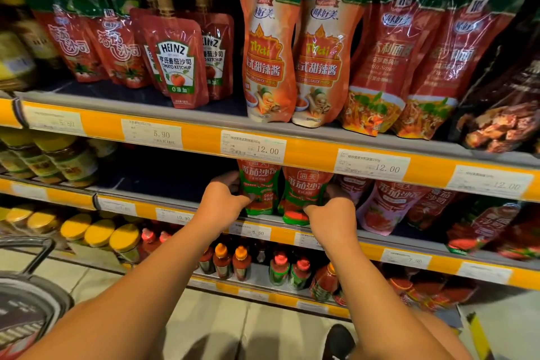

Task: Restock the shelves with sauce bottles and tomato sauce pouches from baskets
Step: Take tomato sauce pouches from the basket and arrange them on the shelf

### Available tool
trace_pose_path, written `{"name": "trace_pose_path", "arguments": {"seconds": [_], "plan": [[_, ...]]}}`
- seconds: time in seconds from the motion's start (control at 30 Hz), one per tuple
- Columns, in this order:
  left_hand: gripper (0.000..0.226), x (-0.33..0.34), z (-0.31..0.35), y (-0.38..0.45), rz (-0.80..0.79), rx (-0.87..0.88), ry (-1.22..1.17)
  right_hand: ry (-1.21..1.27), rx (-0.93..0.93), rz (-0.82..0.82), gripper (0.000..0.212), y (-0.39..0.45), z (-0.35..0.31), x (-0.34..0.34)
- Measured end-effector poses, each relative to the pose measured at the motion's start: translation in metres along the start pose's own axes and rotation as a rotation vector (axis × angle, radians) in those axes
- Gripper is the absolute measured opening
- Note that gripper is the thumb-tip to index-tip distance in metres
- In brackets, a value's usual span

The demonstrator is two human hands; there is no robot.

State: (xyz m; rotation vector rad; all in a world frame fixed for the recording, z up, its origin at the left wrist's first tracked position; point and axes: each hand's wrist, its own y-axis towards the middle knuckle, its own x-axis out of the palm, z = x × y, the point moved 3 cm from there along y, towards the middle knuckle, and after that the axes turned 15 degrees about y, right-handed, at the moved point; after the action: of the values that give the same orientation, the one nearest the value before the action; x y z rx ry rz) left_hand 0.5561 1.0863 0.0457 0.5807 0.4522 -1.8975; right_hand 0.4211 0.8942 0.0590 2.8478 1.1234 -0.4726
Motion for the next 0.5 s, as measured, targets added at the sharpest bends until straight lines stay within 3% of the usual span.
{"name": "trace_pose_path", "arguments": {"seconds": [0.17, 0.3, 0.5], "plan": [[0.045, 0.012, 0.005, 0.006, -0.006, 0.013, 0.016, -0.018, -0.027, 0.044, 0.015, 0.003, 0.000, 0.000], [0.047, 0.013, 0.005, 0.007, 0.002, 0.008, 0.019, 0.017, -0.036, 0.037, 0.031, 0.005, -0.001, 0.001], [0.047, 0.012, 0.002, 0.006, -0.013, 0.011, 0.070, -0.037, -0.018, 0.049, 0.023, 0.003, -0.002, 0.002]]}}
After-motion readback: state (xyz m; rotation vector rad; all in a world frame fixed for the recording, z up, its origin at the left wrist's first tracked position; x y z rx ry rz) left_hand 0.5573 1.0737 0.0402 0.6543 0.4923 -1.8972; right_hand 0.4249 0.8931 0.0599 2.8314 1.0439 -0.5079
